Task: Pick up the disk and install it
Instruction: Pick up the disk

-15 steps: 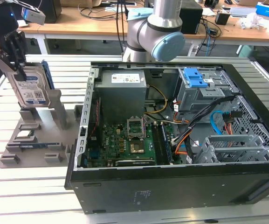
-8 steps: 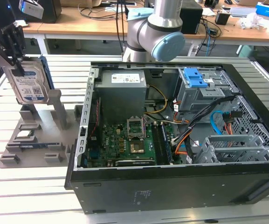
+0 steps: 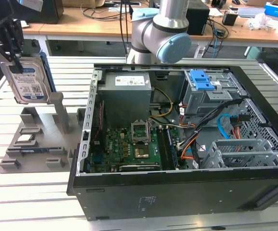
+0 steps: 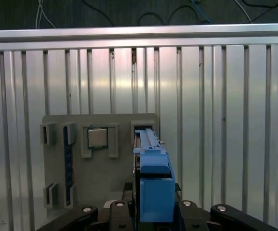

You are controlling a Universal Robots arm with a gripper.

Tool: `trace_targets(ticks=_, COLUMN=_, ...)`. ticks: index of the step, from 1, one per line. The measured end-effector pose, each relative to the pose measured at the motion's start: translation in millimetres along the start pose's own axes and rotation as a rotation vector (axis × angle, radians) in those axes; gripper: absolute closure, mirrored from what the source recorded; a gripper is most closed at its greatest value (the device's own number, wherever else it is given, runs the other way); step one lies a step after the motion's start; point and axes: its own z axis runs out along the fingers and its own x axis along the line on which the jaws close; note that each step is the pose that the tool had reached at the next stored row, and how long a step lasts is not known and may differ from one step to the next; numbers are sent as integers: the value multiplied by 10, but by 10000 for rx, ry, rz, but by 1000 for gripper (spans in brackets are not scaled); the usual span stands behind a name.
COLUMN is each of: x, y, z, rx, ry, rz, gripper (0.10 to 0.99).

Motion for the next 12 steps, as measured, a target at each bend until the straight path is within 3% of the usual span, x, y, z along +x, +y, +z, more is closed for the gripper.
trace_targets(ticks=4, x=2, y=-5, z=-98, rx=-3, ry=0, rz=0, gripper=722)
trace_targets(ticks=12, x=5, y=-12, z=-220, rx=-5, ry=0, rz=0, gripper=722)
